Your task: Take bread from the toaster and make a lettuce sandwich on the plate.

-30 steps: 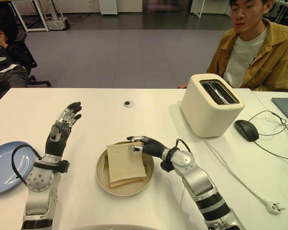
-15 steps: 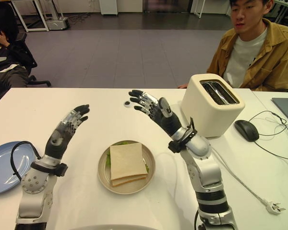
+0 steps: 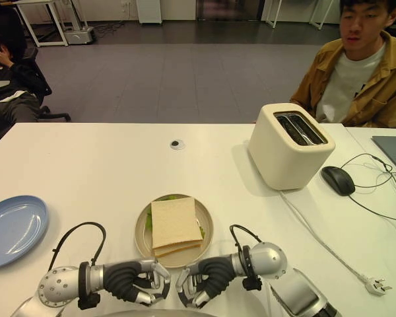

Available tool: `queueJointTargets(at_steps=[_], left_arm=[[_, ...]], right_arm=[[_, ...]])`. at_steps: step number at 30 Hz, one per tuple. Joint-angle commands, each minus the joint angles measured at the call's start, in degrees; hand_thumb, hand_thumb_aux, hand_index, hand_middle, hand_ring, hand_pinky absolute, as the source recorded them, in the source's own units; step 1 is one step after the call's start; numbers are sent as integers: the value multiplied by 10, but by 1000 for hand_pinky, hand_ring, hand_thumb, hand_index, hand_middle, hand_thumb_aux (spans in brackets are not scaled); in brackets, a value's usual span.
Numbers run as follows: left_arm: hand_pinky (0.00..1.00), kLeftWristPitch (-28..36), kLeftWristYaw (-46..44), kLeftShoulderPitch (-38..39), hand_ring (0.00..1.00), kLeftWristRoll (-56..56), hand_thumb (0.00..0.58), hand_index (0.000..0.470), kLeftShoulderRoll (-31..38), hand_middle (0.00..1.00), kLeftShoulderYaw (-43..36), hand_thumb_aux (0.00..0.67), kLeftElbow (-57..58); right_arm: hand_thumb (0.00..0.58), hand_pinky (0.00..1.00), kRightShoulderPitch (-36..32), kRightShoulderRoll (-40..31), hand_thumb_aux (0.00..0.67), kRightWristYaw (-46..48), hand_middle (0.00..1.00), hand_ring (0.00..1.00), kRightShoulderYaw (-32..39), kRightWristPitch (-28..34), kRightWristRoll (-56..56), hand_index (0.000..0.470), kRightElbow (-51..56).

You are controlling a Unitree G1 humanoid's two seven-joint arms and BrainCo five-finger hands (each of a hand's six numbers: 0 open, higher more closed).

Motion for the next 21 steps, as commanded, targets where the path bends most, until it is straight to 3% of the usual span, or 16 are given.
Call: queueJointTargets(at_steps=[1, 11, 16, 21], left_arm=[[1000, 1, 35, -38, 1000, 132, 580, 470, 5, 1000, -31, 670, 40], [1000, -11, 200, -185, 1000, 359, 580, 470, -30, 1000, -45, 670, 240], [1000, -10, 297, -267, 1000, 392, 580, 470, -76, 1000, -48, 670, 349], [1000, -14, 334, -311, 1000, 401, 580, 470, -103, 1000, -59, 670, 406]], right_arm=[[580, 1000, -16, 27, 670, -50, 1000, 1000, 18, -25, -67, 470, 26], [580, 1000, -104, 127, 670, -254, 1000, 1000, 9, -65, -239, 470, 159], [580, 1000, -182, 168, 670, -408, 1000, 1000, -14, -72, -321, 470, 297], [580, 1000, -248, 179, 670, -534, 1000, 1000, -23, -80, -386, 470, 406]])
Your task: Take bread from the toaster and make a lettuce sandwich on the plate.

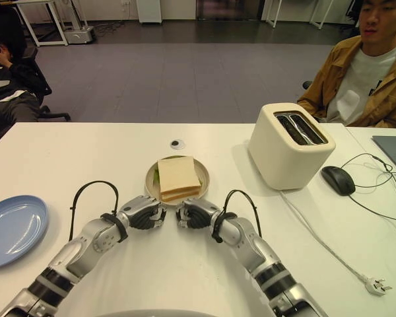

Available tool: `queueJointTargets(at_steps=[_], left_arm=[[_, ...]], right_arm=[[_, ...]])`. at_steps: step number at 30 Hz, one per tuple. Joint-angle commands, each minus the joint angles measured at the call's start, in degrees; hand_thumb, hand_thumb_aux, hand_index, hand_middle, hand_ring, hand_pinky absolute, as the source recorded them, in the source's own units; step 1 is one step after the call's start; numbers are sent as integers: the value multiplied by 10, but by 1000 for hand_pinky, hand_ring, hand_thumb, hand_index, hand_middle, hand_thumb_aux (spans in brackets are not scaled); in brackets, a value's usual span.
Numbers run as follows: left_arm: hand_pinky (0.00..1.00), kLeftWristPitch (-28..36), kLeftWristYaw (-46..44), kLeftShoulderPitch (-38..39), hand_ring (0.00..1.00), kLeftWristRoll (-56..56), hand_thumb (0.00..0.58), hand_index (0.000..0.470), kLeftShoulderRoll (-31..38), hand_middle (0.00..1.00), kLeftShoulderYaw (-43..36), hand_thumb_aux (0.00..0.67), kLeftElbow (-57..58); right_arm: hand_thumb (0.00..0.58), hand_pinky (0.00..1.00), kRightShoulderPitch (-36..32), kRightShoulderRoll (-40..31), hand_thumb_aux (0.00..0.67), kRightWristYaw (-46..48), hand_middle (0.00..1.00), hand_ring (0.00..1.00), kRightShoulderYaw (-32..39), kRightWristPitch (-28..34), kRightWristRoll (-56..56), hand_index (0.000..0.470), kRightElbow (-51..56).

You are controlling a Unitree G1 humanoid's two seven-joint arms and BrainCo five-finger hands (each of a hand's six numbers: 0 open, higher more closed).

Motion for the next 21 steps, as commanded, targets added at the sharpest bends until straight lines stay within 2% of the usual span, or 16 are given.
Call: queueJointTargets(at_steps=[1, 5, 8, 13, 14, 15, 16, 17, 18, 19, 20, 21], left_arm=[[1000, 9, 10, -14, 1000, 17, 580, 470, -12, 1000, -14, 670, 57], [1000, 8, 59, -56, 1000, 18, 580, 470, -31, 1000, -9, 670, 116], [1000, -1, 85, -64, 1000, 8, 580, 470, -31, 1000, 2, 670, 124], [1000, -24, 65, -16, 1000, -150, 580, 463, -55, 1000, 85, 659, 55], [1000, -27, 64, -5, 1000, -184, 549, 361, -60, 1000, 107, 515, 35], [1000, -31, 62, 8, 1000, -229, 462, 258, -69, 1000, 133, 368, 10], [1000, -35, 61, 18, 1000, -274, 331, 162, -82, 1000, 158, 231, -13], [1000, -36, 56, 27, 1000, -332, 0, 0, -99, 1000, 184, 0, -36], [1000, -33, 50, 37, 1000, -392, 0, 0, -118, 1000, 208, 0, -59], [780, -33, 52, 46, 780, -434, 0, 0, -134, 780, 230, 0, -76], [639, -31, 53, 54, 639, -462, 0, 0, -143, 639, 244, 0, -87], [306, -31, 54, 64, 306, -481, 0, 0, -148, 306, 257, 0, -98]], right_arm=[[580, 1000, -46, 11, 670, -76, 1000, 1000, -7, -5, -36, 470, 71], [580, 1000, -75, 30, 670, -159, 1000, 1000, -4, -29, -53, 470, 139], [580, 1000, -67, 32, 670, -184, 1000, 1000, -28, -59, -22, 470, 134], [580, 1000, -30, 56, 670, -159, 1000, 1000, -107, -101, 125, 470, 65], [580, 1000, -21, 63, 670, -150, 1000, 1000, -125, -106, 162, 470, 45], [466, 976, -11, 72, 373, -140, 976, 976, -146, -107, 207, 262, 24], [0, 878, -3, 83, 0, -125, 878, 878, -166, -107, 257, 0, 3], [0, 604, 7, 94, 0, -116, 604, 604, -185, -111, 302, 0, -21], [0, 137, 16, 103, 0, -111, 137, 137, -202, -117, 340, 0, -45], [0, 0, 26, 113, 0, -106, 0, 0, -218, -117, 377, 0, -67], [0, 0, 34, 120, 0, -102, 0, 0, -229, -114, 402, 0, -82], [0, 0, 42, 126, 0, -97, 0, 0, -239, -108, 424, 0, -93]])
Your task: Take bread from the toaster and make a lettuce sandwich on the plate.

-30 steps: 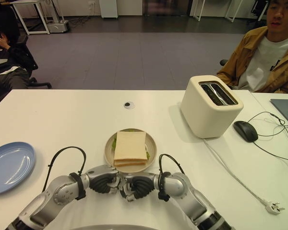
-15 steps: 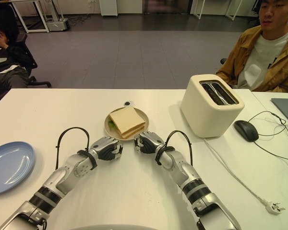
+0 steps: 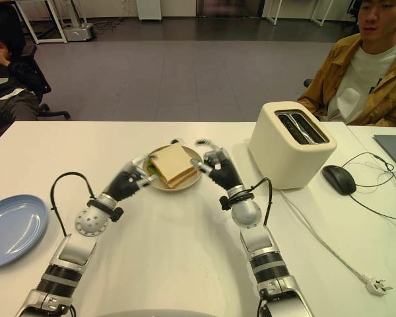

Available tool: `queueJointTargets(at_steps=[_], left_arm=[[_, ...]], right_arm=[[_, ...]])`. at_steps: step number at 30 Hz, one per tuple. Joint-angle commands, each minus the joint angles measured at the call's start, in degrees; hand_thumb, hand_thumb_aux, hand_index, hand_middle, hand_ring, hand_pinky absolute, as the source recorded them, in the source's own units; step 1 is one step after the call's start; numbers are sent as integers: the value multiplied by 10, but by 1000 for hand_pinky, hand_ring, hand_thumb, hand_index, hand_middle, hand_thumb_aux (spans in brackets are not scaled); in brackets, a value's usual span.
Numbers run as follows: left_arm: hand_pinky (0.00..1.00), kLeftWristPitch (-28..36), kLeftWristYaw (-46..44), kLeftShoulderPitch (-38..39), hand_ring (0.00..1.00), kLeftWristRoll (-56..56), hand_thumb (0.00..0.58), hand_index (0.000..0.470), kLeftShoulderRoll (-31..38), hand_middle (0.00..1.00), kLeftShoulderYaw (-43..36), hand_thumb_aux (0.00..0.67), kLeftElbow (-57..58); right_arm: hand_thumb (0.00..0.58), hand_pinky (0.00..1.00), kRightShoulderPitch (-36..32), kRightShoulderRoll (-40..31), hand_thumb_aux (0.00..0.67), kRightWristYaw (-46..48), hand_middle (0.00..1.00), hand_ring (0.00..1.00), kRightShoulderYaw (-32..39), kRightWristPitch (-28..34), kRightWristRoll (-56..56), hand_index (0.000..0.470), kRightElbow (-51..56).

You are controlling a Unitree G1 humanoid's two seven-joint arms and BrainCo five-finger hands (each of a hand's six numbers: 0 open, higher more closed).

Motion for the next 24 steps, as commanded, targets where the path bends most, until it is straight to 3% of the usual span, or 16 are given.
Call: queueJointTargets(at_steps=[1, 13, 24], left_arm=[[0, 13, -1, 44, 0, -111, 0, 0, -36, 0, 65, 0, -51], [0, 24, -3, 132, 0, -149, 0, 0, -54, 0, 118, 0, -95], [0, 36, -25, 143, 0, -151, 0, 0, -55, 0, 117, 0, -110]], right_arm=[[0, 0, 41, 31, 0, 22, 0, 0, -52, 23, 113, 0, -57], [0, 0, 149, 54, 0, 57, 0, 0, -79, 44, 133, 0, -88], [0, 0, 167, 69, 0, 78, 0, 0, -65, 23, 107, 0, -89]])
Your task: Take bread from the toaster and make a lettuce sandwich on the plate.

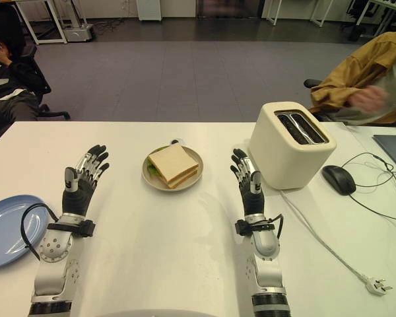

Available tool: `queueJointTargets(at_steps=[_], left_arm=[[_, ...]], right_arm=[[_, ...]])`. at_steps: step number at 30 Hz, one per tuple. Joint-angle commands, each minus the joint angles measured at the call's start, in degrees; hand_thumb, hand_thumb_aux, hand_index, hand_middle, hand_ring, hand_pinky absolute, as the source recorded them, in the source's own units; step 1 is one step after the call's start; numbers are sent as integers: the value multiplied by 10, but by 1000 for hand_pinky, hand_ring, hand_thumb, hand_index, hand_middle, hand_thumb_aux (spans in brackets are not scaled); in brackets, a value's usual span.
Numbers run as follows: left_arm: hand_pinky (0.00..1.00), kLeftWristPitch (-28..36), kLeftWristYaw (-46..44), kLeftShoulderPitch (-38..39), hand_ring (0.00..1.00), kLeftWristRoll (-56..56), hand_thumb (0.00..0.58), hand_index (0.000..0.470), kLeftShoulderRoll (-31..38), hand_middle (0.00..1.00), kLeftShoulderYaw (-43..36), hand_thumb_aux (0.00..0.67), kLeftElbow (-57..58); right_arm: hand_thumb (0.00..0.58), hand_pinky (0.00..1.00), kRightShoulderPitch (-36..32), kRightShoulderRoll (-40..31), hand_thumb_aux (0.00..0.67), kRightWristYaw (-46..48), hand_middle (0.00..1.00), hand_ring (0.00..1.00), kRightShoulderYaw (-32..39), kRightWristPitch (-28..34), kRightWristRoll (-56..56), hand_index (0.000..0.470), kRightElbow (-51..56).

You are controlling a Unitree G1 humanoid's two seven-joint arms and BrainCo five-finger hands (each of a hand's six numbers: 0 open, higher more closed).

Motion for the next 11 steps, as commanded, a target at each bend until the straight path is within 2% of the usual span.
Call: queueJointTargets(at_steps=[1, 5, 11], left_arm=[[0, 12, -3, 9, 0, 0, 0, 0, -1, 0, 1, 0, 0], [0, 20, -5, 5, 0, -2, 0, 0, -3, 0, -1, 0, 1], [0, 39, -4, 25, 0, -22, 0, 0, -18, 0, -4, 0, -24]], right_arm=[[0, 0, 4, 7, 0, 10, 0, 0, 2, -8, -6, 0, 7], [0, 0, 3, 13, 0, 15, 0, 0, 3, 2, -6, 0, 20], [0, 0, -2, 9, 0, -9, 0, 0, -6, 57, -29, 0, 2]])
